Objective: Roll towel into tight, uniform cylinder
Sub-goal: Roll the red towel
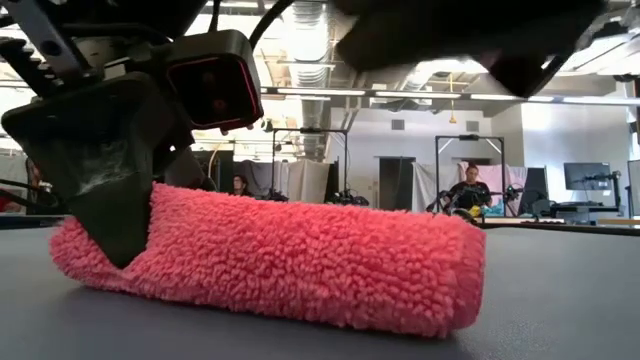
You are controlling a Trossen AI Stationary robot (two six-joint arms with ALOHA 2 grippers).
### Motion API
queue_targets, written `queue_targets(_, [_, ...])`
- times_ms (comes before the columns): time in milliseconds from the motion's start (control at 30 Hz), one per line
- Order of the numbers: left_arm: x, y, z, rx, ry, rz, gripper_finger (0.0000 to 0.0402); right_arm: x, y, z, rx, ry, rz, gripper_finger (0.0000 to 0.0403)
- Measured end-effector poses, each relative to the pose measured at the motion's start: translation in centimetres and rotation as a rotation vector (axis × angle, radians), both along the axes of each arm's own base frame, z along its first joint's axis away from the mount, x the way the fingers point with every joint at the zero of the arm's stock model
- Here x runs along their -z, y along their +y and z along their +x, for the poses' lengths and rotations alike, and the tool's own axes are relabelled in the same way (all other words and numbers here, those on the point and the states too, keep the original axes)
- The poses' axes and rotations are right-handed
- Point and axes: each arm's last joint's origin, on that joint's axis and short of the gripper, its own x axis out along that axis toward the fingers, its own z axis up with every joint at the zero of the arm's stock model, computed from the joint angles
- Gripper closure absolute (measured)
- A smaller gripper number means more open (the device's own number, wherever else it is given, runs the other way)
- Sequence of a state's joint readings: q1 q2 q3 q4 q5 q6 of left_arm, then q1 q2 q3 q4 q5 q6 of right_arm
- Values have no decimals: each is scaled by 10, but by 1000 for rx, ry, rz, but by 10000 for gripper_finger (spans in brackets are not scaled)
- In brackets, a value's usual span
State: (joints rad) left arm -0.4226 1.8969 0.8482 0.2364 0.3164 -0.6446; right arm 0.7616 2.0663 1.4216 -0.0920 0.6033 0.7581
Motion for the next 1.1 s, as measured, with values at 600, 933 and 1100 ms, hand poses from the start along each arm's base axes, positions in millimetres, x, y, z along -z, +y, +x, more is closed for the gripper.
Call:
queue_targets(600, [3, 0, -3, -10, 50, -4, 401, 37, -7, 22, -26, 48, 56, 384])
queue_targets(933, [3, 0, -4, 11, 46, 1, 401, 37, -17, 30, -16, 62, 60, 387])
queue_targets(1100, [3, 0, -4, 12, 45, 1, 401, 40, -21, 30, 5, 87, 26, 387])
